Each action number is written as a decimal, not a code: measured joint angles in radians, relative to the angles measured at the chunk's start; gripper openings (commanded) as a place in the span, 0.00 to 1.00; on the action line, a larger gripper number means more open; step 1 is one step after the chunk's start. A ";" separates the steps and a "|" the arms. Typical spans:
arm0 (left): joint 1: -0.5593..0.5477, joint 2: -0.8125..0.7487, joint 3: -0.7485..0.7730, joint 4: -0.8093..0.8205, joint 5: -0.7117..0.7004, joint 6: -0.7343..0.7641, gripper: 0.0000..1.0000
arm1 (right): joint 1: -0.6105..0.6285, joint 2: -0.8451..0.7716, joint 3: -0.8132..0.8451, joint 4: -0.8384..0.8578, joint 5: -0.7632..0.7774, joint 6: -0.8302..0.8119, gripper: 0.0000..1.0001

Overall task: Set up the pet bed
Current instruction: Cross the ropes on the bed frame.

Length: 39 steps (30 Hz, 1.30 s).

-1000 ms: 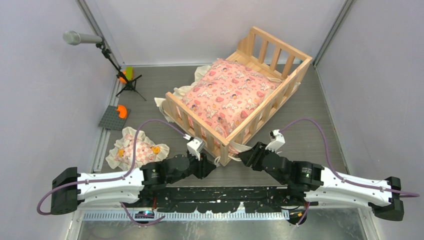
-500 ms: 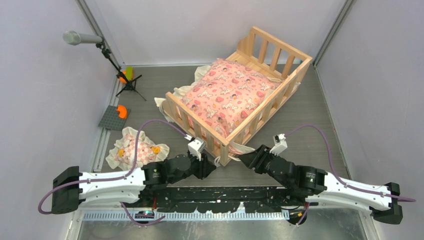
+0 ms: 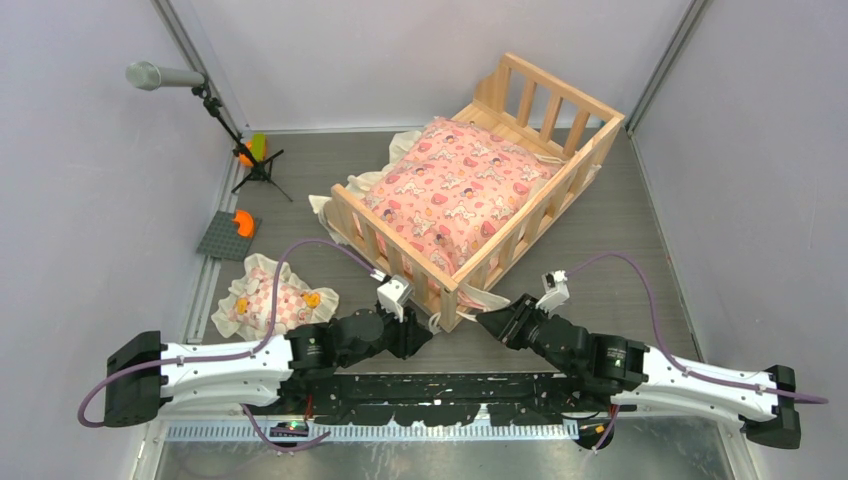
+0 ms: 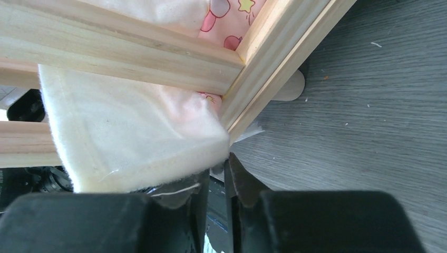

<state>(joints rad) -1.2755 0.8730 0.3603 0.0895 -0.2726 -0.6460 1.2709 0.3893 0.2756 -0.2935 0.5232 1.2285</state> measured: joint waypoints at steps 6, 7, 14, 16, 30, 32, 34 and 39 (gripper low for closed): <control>0.000 0.000 0.000 0.000 0.000 0.001 0.31 | 0.000 -0.031 -0.003 0.000 0.011 -0.002 0.00; 0.000 0.000 0.000 0.000 0.000 0.003 0.33 | 0.000 -0.035 -0.003 -0.004 0.014 -0.001 0.00; 0.000 -0.055 -0.019 0.007 -0.029 0.036 0.53 | 0.000 -0.056 -0.003 -0.067 0.036 0.000 0.00; 0.000 -0.082 -0.029 0.008 -0.047 0.049 0.55 | 0.000 -0.061 -0.003 -0.082 0.040 -0.001 0.00; 0.000 -0.069 -0.073 0.071 -0.100 0.098 0.56 | 0.000 -0.064 -0.003 -0.098 0.052 -0.001 0.00; 0.000 -0.034 -0.073 0.097 -0.090 0.104 0.56 | 0.000 -0.064 -0.003 -0.098 0.052 -0.002 0.00; 0.000 -0.003 -0.073 0.122 -0.079 0.106 0.55 | 0.000 -0.064 -0.003 -0.098 0.052 -0.002 0.00; 0.000 0.071 -0.073 0.161 -0.061 0.117 0.46 | 0.000 -0.064 -0.003 -0.101 0.053 -0.003 0.00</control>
<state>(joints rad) -1.2755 0.9443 0.2874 0.2504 -0.3332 -0.5293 1.2709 0.3248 0.2729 -0.3950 0.5758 1.2259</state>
